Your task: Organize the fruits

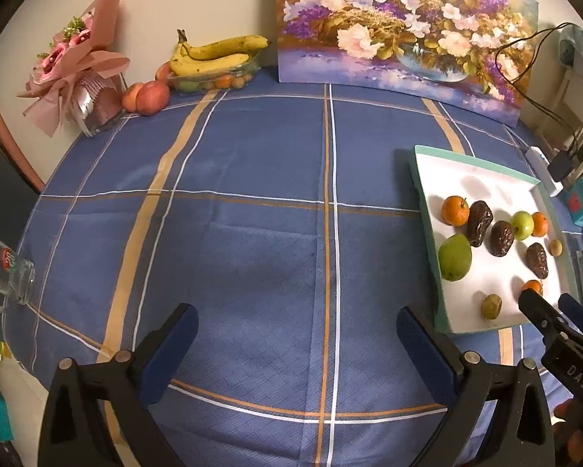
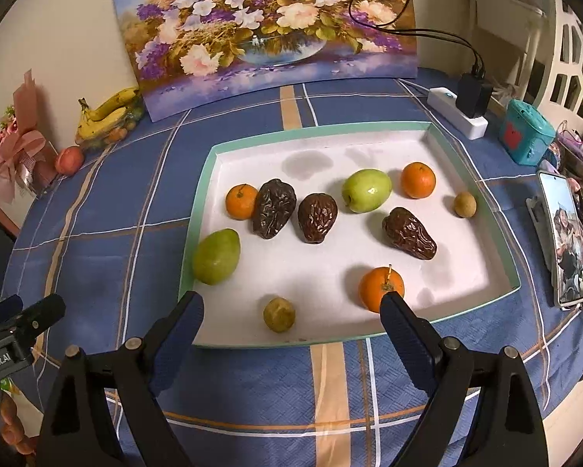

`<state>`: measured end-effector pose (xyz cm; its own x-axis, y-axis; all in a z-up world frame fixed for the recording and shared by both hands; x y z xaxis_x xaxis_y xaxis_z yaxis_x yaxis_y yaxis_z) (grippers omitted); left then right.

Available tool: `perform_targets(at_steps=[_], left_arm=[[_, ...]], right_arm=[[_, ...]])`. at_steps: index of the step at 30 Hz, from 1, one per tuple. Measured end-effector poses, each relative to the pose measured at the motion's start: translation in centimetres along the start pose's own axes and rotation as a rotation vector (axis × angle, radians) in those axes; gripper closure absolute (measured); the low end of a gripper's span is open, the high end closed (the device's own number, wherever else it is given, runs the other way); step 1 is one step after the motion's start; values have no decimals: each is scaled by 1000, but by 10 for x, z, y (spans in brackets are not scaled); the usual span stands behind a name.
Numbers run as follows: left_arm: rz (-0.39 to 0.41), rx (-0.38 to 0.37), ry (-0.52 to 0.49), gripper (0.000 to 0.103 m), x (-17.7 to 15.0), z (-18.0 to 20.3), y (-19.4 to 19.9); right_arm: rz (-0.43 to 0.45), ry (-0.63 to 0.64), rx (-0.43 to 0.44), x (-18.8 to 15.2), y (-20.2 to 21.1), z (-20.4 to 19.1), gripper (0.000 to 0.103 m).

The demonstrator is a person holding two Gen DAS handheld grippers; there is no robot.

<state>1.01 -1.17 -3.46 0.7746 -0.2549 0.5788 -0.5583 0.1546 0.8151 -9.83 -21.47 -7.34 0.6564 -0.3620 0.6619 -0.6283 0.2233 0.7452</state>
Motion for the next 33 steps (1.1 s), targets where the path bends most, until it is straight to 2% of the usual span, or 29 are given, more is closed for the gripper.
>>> perform_targets(at_steps=[33], left_arm=[[-36, 3, 2, 0, -4, 2, -5]], right_arm=[[-25, 26, 11, -3, -7, -5, 11]])
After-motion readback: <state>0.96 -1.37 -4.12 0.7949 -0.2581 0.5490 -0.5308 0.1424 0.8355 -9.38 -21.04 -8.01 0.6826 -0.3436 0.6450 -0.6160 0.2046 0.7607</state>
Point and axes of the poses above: each gripper's, at about its wrist camera, not at the fingertips, and y roughly against the way its jaws point, z to its right, x to its top, the point moved 3 cm from there along -y, roughly the way its jaws point, and after that the axes turned 7 degrees about z, right-handed, at the moved point
